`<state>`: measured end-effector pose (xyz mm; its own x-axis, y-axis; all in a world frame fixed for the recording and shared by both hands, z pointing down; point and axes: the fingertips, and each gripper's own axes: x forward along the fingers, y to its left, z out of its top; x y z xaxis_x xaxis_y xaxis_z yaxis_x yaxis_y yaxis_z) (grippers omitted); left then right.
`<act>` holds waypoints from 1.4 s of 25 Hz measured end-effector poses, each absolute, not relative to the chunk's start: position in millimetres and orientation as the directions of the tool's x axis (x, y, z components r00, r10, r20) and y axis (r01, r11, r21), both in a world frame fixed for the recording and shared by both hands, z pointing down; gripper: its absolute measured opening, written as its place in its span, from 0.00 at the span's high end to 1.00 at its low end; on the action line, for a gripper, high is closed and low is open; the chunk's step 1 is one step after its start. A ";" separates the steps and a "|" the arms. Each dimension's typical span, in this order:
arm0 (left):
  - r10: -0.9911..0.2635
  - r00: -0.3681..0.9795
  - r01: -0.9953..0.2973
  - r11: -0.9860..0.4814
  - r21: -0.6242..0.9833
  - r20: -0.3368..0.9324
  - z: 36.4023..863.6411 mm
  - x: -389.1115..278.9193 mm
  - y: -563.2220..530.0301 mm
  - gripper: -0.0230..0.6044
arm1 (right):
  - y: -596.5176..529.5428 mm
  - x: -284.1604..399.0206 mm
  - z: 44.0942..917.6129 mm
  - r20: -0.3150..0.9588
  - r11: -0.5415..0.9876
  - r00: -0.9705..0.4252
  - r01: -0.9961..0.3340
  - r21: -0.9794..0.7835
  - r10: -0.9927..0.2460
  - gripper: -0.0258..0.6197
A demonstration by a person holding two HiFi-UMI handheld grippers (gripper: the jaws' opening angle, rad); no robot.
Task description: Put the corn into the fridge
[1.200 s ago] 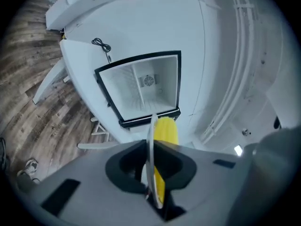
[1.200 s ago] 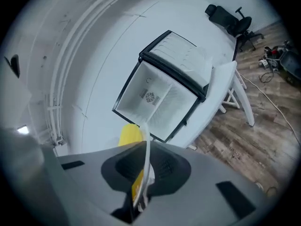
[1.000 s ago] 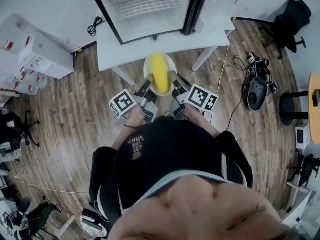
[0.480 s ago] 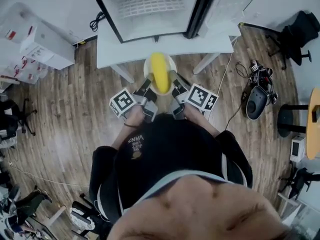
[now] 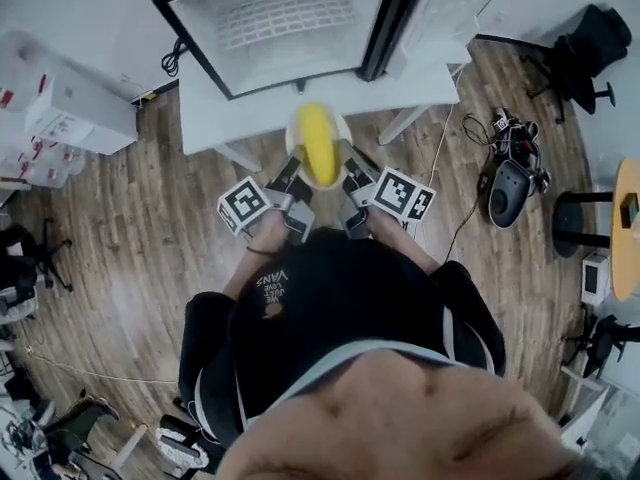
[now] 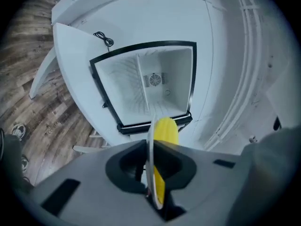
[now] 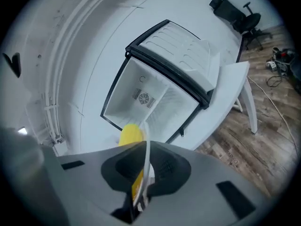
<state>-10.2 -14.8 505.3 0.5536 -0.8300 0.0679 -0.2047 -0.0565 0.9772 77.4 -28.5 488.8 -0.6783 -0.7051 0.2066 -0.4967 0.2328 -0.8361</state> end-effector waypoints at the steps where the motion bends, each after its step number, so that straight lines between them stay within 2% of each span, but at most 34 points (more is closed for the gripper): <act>1: -0.826 0.559 -0.205 -0.052 0.977 0.073 506.0 -9.8 -18.8 0.90 | -32.3 78.0 489.1 0.209 0.228 -0.673 -0.500 -0.836 -0.709 0.92; 35: -0.735 0.676 -0.196 -0.097 0.976 0.063 497.9 -83.5 -134.3 0.90 | -135.0 5.9 479.9 0.189 0.167 -0.555 -0.528 -0.832 -0.810 0.92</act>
